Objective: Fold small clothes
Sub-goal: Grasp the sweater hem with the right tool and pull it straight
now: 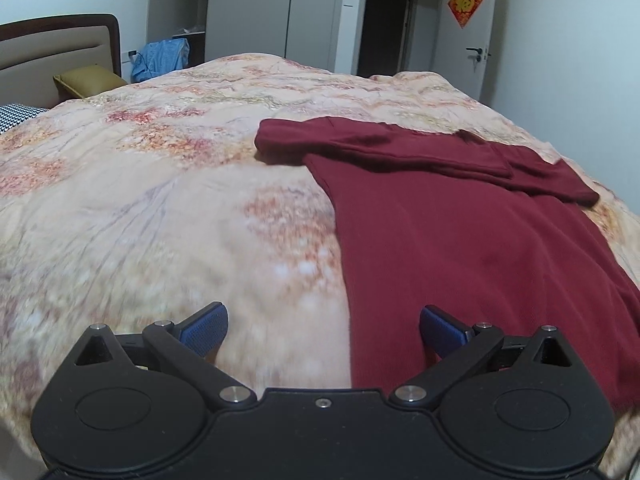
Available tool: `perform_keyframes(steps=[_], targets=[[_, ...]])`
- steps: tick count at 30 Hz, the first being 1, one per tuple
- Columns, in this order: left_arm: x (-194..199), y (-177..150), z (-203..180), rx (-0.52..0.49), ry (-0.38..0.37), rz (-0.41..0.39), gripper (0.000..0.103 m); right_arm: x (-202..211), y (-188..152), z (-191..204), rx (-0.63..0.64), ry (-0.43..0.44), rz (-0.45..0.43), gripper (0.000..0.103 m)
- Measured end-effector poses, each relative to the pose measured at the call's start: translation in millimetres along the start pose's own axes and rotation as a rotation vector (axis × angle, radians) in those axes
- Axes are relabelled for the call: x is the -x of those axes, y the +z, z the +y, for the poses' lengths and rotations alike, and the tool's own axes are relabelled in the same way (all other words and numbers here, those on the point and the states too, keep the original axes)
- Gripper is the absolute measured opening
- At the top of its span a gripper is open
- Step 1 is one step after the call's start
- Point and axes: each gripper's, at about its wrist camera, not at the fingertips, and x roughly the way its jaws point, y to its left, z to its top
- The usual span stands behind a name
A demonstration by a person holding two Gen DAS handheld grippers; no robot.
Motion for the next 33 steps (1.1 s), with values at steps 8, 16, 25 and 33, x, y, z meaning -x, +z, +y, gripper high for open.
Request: perform_keyframes(steps=[8, 16, 25, 33], targets=[[23, -16, -7, 0.009, -0.051, 0.047, 0.099, 42, -33, 15, 0.025, 0.09, -0.036, 0.076], [37, -14, -4, 0.083, -0.088, 0.057, 0.067, 59, -36, 16, -0.051, 0.12, -0.061, 0.006], [34, -22, -9, 0.054, -0.035, 0.084, 0.067, 76, -40, -21, -0.175, 0.092, -0.08, 0.005], [47, -18, -18, -0.012, -0.022, 0.058, 0.089, 81, -40, 5, 0.0, 0.017, -0.129, 0.076]])
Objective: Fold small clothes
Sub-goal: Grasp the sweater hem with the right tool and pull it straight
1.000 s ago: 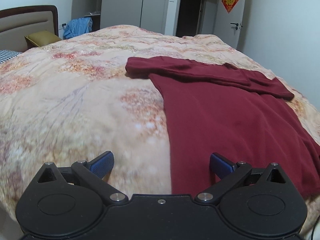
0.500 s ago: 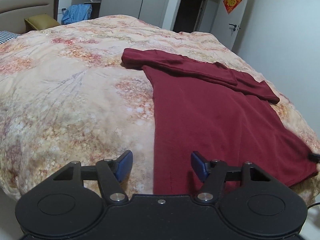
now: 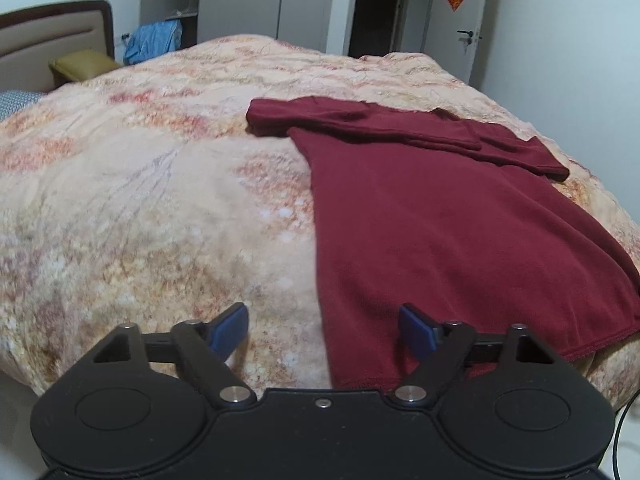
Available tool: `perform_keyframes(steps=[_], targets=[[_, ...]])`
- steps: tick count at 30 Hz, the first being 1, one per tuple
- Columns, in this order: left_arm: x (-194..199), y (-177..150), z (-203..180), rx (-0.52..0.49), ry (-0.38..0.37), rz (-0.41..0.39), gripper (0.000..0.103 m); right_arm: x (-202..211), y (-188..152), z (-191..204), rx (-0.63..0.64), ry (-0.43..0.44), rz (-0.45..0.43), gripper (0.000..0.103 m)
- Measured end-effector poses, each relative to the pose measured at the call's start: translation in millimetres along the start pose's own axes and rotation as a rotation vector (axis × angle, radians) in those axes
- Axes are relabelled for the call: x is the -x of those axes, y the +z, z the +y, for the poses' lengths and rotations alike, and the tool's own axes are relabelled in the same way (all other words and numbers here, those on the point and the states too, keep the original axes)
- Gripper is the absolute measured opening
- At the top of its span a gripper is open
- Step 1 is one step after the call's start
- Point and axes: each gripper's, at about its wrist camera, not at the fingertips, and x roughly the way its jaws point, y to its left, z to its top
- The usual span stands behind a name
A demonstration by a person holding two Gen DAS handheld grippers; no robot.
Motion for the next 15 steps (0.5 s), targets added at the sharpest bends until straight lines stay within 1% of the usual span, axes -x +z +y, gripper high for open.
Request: perform_keyframes(steps=[3, 5, 8, 10, 12, 14, 15], targets=[[7, 4, -11, -0.035, -0.028, -0.043, 0.101, 5, 3, 12, 0.105, 0.021, -0.032, 0.079], [9, 7, -21, -0.067, -0.047, -0.071, 0.102, 5, 5, 22, 0.169, 0.046, -0.046, 0.086], [7, 11, -38, -0.124, -0.071, -0.081, 0.102, 1, 5, 45, 0.274, 0.129, -0.045, 0.086], [3, 13, -47, -0.147, -0.09, -0.076, 0.102, -4, 2, 66, 0.376, 0.168, -0.04, 0.086], [-1, 15, -56, -0.165, -0.114, -0.069, 0.102, -10, -5, 87, 0.501, 0.207, -0.037, 0.083], [-3, 15, -64, -0.188, -0.134, -0.067, 0.102, -17, -14, 107, 0.622, 0.228, -0.028, 0.074], [-3, 15, -67, -0.203, -0.141, -0.067, 0.102, -20, -19, 116, 0.681, 0.231, -0.025, 0.072]])
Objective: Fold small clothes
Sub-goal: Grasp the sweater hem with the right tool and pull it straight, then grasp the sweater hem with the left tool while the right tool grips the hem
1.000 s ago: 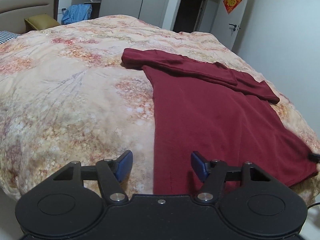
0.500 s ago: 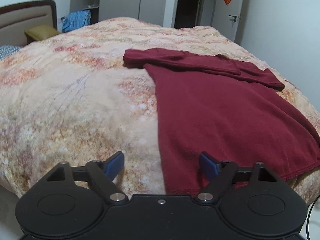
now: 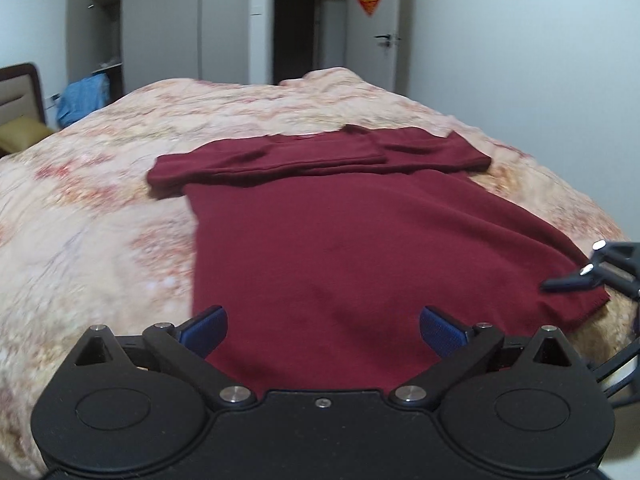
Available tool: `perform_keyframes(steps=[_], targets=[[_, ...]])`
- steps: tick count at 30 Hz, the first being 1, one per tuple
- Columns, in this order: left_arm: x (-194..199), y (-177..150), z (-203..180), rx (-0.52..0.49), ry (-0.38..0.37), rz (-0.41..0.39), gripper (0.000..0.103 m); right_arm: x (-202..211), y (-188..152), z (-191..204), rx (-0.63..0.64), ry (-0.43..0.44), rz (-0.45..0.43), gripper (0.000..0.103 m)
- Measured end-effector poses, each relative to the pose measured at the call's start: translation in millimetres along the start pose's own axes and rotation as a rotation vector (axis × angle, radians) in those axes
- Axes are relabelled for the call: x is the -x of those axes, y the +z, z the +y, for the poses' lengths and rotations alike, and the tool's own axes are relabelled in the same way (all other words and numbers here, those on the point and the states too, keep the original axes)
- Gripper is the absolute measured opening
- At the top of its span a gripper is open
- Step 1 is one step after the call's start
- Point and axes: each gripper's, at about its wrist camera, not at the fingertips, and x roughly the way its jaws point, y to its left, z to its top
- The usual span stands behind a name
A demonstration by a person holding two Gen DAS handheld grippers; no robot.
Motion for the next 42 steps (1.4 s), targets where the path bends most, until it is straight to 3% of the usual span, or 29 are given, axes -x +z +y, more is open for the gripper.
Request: perform_keyframes(steps=[4, 7, 10, 13, 17, 21, 25, 28, 31, 32, 39, 42], targets=[[-1, -1, -10, -0.063, -0.024, -0.003, 0.102, -18, 0, 27, 0.165, -0.025, 0.028, 0.06], [0, -5, -17, -0.118, -0.054, -0.013, 0.102, -21, -1, 28, 0.178, -0.044, 0.022, 0.049], [6, -13, -24, -0.185, -0.096, -0.024, 0.102, -10, 2, 20, 0.111, -0.04, -0.044, 0.02], [10, -23, -34, -0.262, -0.119, -0.035, 0.102, 1, 10, 3, 0.0, -0.01, -0.089, 0.015], [8, -34, -50, -0.35, -0.124, -0.04, 0.102, 2, 23, -33, -0.224, 0.098, -0.093, 0.015], [-3, -43, -69, -0.455, 0.01, -0.056, 0.1, 3, 29, -70, -0.41, 0.181, -0.126, 0.015], [-9, -47, -72, -0.492, 0.058, -0.073, 0.095, 7, 32, -94, -0.477, 0.183, -0.158, 0.015], [-12, -47, -66, -0.499, 0.113, -0.07, 0.083, 8, 30, -100, -0.499, 0.187, -0.167, 0.015], [-10, -48, -54, -0.484, 0.162, -0.07, 0.063, 5, 30, -101, -0.505, 0.181, -0.167, 0.015], [-8, -49, -49, -0.475, 0.159, -0.076, 0.055, 5, 29, -102, -0.509, 0.181, -0.167, 0.015], [8, -57, -26, -0.486, 0.205, -0.11, 0.02, 0, 26, -99, -0.523, 0.182, -0.155, 0.015], [15, -52, -12, -0.446, 0.174, -0.125, 0.011, 0, 24, -94, -0.505, 0.186, -0.131, 0.015]])
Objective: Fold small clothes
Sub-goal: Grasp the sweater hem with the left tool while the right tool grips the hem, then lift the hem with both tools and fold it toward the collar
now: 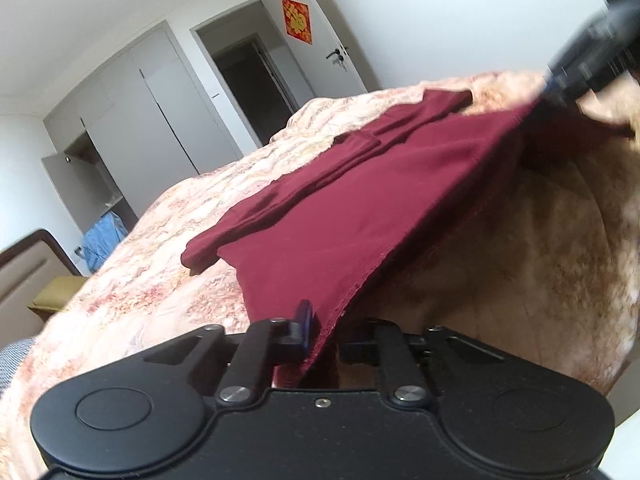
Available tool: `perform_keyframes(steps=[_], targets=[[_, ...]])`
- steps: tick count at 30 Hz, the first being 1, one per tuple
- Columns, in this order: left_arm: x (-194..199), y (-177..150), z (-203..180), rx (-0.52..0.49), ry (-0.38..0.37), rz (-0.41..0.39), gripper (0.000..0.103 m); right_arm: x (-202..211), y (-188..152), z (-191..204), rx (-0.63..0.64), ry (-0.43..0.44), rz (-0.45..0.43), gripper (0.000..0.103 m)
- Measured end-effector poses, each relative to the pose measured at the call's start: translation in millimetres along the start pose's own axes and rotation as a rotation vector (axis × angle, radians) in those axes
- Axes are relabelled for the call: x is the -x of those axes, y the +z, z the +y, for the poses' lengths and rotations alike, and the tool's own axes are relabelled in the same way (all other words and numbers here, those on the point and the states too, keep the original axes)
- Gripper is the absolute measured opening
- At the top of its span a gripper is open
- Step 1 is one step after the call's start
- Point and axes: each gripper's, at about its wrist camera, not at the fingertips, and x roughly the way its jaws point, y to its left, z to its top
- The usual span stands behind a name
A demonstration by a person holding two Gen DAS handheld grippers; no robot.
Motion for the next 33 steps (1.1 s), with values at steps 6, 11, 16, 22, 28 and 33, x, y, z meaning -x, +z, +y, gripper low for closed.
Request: perform_keyframes(steps=[6, 11, 16, 22, 28, 33], targets=[[-12, 18, 42, 0.192, -0.101, -0.007, 0.008, -8, -21, 20, 0.095, -0.041, 0.108, 0.039], [-25, 40, 69, 0.358, -0.137, -0.029, 0.007, -19, -42, 45, 0.247, -0.129, 0.172, 0.067], [-40, 63, 79, 0.436, -0.141, -0.052, 0.007, -25, -63, 65, 0.436, -0.286, 0.206, 0.068], [-34, 72, 81, 0.433, -0.107, -0.074, 0.006, -5, -78, 70, 0.557, -0.493, 0.137, 0.042], [-9, 61, 70, 0.394, -0.066, -0.084, 0.006, 22, -82, 70, 0.584, -0.569, 0.058, 0.029], [13, 51, 62, 0.404, -0.042, -0.112, 0.005, 43, -69, 67, 0.519, -0.57, -0.023, 0.006]])
